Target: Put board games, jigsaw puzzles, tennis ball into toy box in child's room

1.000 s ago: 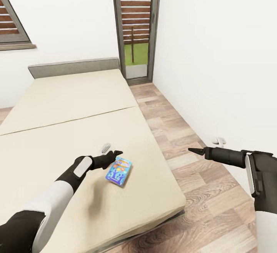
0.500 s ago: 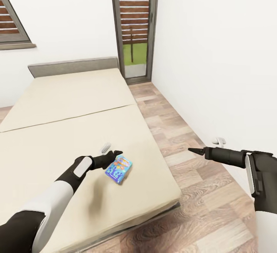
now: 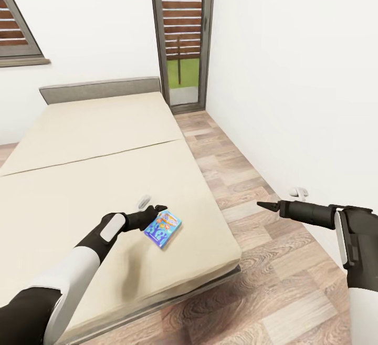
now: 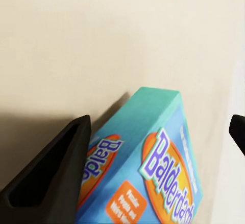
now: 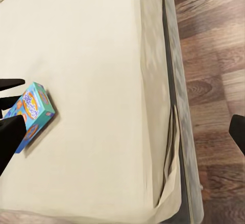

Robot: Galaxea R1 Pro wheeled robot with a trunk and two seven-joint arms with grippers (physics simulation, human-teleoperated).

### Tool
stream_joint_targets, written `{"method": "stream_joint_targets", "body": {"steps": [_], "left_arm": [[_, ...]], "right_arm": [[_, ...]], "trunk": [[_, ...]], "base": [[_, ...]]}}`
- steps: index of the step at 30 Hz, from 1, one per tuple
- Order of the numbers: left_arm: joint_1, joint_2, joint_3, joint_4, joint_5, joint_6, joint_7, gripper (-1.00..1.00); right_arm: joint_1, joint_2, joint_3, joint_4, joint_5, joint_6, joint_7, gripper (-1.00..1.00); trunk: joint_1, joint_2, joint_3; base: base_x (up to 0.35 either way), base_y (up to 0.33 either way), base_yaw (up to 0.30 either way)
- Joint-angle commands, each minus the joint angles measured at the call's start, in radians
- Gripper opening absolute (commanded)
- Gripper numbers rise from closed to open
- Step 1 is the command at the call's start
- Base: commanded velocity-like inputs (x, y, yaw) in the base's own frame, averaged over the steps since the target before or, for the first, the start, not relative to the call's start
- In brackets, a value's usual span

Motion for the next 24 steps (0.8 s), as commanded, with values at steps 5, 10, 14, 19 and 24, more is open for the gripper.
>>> {"method": "stream_joint_targets", "body": {"steps": [5, 10, 14, 19, 24], "left_arm": [[0.000, 0.002, -0.004, 0.000, -0.004, 0.001, -0.002, 1.00], [0.000, 0.002, -0.004, 0.000, -0.004, 0.001, -0.002, 1.00], [0.000, 0.002, -0.003, 0.000, -0.004, 0.001, -0.002, 1.00], [0.002, 0.003, -0.002, 0.000, -0.004, -0.001, -0.002, 1.00], [0.006, 0.005, -0.001, 0.000, -0.004, -0.001, -0.002, 1.00]], "right_arm": [[-0.001, 0.000, -0.001, -0.001, 0.010, 0.005, 0.010, 1.00], [-0.001, 0.000, -0.001, -0.001, 0.009, 0.005, 0.010, 1.00], [-0.001, 0.000, -0.001, -0.001, 0.009, 0.005, 0.010, 1.00], [-0.001, 0.000, -0.001, -0.001, 0.009, 0.005, 0.010, 1.00], [-0.001, 0.000, -0.001, -0.001, 0.009, 0.005, 0.010, 1.00]], "trunk": [[0.000, 0.000, -0.001], [0.000, 0.000, -0.001], [0.000, 0.000, -0.001], [0.000, 0.000, -0.001], [0.000, 0.000, -0.001]], "base": [[-0.015, -0.006, 0.000], [-0.007, -0.003, 0.000], [-0.003, -0.001, 0.000], [-0.002, -0.001, 0.000], [-0.015, -0.015, 0.000]]}}
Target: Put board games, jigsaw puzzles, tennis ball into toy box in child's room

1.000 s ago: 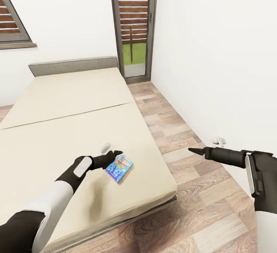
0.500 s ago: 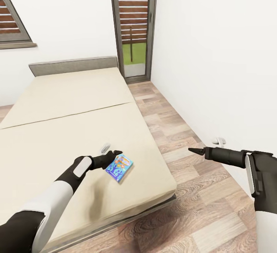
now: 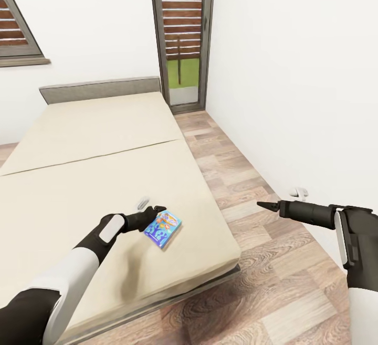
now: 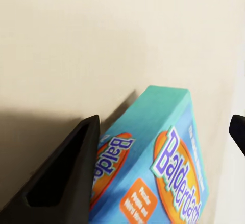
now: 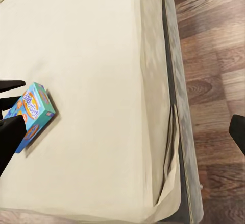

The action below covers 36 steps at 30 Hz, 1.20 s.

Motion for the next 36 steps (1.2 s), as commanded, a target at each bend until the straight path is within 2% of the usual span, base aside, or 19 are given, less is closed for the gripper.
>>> {"method": "stream_joint_targets", "body": {"steps": [1, 16, 36], "left_arm": [[0.001, 0.002, -0.005, 0.000, -0.003, 0.001, -0.002, 1.00], [0.004, 0.006, -0.003, 0.000, -0.003, 0.000, -0.002, 1.00], [0.004, 0.012, -0.001, 0.000, -0.002, 0.000, -0.002, 1.00]], "right_arm": [[-0.001, 0.000, -0.001, -0.001, 0.010, 0.005, 0.011, 1.00], [-0.001, 0.000, -0.001, -0.001, 0.010, 0.005, 0.011, 1.00], [-0.001, 0.000, -0.001, -0.001, 0.010, 0.005, 0.011, 1.00]], "trunk": [[0.000, 0.000, -0.001], [0.000, 0.000, -0.001], [0.000, 0.000, -0.001]], "base": [[-0.045, -0.044, 0.000], [-0.133, -0.083, 0.000], [-0.023, -0.013, 0.000]]}}
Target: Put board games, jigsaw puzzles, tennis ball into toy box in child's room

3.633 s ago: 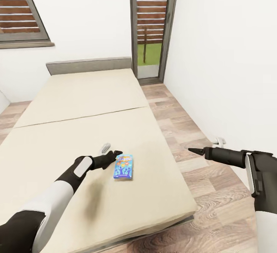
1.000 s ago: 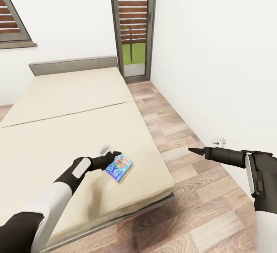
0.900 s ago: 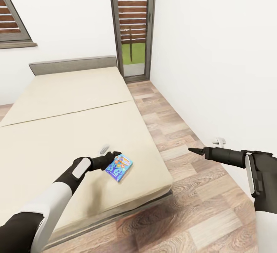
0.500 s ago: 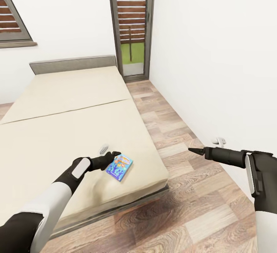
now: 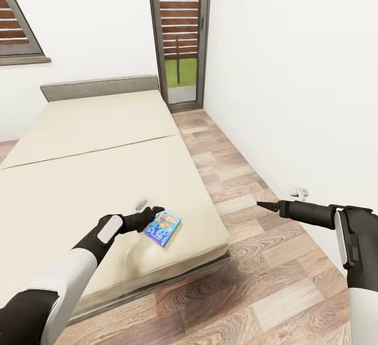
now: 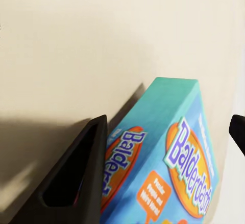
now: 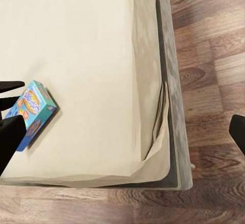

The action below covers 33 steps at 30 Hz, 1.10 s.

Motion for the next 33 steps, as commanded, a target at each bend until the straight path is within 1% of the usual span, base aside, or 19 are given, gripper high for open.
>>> {"method": "stream_joint_targets", "body": {"steps": [1, 11, 21, 33], "left_arm": [[0.000, 0.001, -0.005, 0.000, -0.003, 0.001, -0.002, 1.00], [0.000, 0.001, -0.005, 0.000, -0.002, 0.001, -0.003, 1.00], [0.001, 0.002, -0.005, -0.001, 0.001, 0.001, -0.005, 1.00], [0.002, 0.002, -0.005, -0.001, 0.000, 0.001, -0.004, 1.00]], "right_arm": [[-0.001, 0.000, -0.001, -0.001, 0.010, 0.005, 0.010, 1.00], [-0.001, 0.000, -0.001, -0.001, 0.010, 0.005, 0.010, 1.00], [-0.001, 0.000, -0.001, -0.001, 0.010, 0.005, 0.010, 1.00], [-0.001, 0.000, -0.001, -0.001, 0.010, 0.005, 0.010, 1.00]], "trunk": [[0.000, 0.000, -0.001], [0.000, 0.000, -0.001], [0.000, 0.000, -0.001], [0.000, 0.000, -0.001]], "base": [[-0.003, -0.002, 0.000], [-0.009, -0.005, 0.000], [-0.116, -0.072, 0.000], [-0.030, -0.020, 0.000]]}}
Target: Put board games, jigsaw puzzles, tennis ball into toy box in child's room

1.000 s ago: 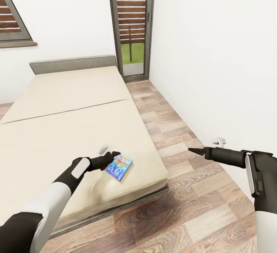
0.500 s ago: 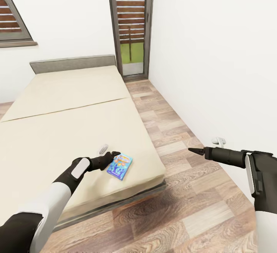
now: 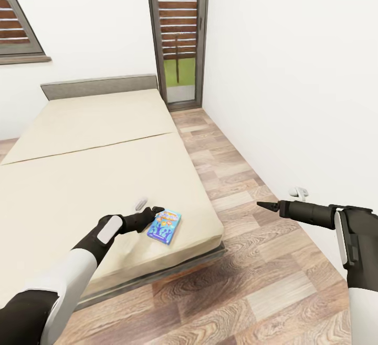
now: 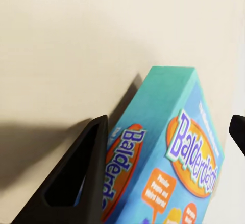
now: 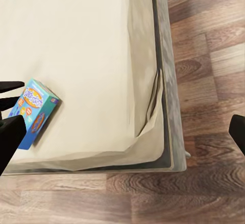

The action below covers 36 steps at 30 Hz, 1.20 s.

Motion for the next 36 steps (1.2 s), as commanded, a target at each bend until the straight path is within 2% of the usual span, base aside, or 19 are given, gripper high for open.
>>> {"method": "stream_joint_targets", "body": {"steps": [1, 13, 22, 25, 26, 28, 29, 32, 36], "left_arm": [[0.000, 0.001, -0.005, 0.000, -0.003, 0.001, -0.002, 1.00], [0.000, 0.003, -0.005, 0.000, -0.002, 0.001, -0.002, 1.00], [0.007, 0.019, 0.001, 0.001, 0.004, -0.004, -0.001, 1.00], [0.021, 0.036, 0.039, 0.000, 0.015, -0.014, -0.002, 1.00], [0.021, 0.036, 0.039, 0.000, 0.015, -0.014, -0.002, 1.00], [0.031, 0.045, 0.078, -0.002, 0.023, -0.016, -0.003, 1.00], [0.031, 0.045, 0.078, -0.002, 0.023, -0.016, -0.003, 1.00], [0.044, 0.055, 0.134, -0.006, 0.030, -0.010, -0.004, 1.00], [0.050, 0.059, 0.159, -0.009, 0.032, 0.005, -0.004, 1.00]], "right_arm": [[-0.001, 0.000, -0.001, -0.001, 0.010, 0.005, 0.010, 1.00], [-0.001, 0.000, -0.001, -0.001, 0.010, 0.005, 0.010, 1.00], [-0.001, 0.000, 0.000, -0.001, 0.010, 0.005, 0.010, 1.00], [-0.001, 0.000, 0.000, -0.001, 0.012, 0.005, 0.010, 1.00], [-0.001, 0.000, 0.000, -0.001, 0.012, 0.005, 0.010, 1.00], [-0.001, 0.000, 0.000, -0.001, 0.012, 0.005, 0.010, 1.00], [-0.001, 0.000, 0.000, -0.001, 0.012, 0.005, 0.010, 1.00], [-0.001, 0.000, 0.000, -0.001, 0.013, 0.005, 0.010, 1.00], [-0.001, 0.000, 0.000, -0.001, 0.013, 0.005, 0.010, 1.00]], "trunk": [[0.000, 0.000, -0.001], [0.000, 0.000, -0.001], [0.000, 0.000, -0.001], [0.000, 0.000, -0.001], [0.000, 0.000, -0.001], [0.000, 0.000, -0.001], [0.000, 0.000, -0.001], [0.000, 0.000, -0.001], [0.000, 0.000, -0.001]], "base": [[-0.011, -0.007, 0.000], [-0.004, -0.003, 0.000], [0.000, 0.000, 0.000], [0.000, 0.000, 0.000], [0.000, 0.000, 0.000], [0.000, 0.000, 0.000], [0.000, 0.000, 0.000], [0.000, 0.000, 0.000], [0.000, 0.000, 0.000]]}}
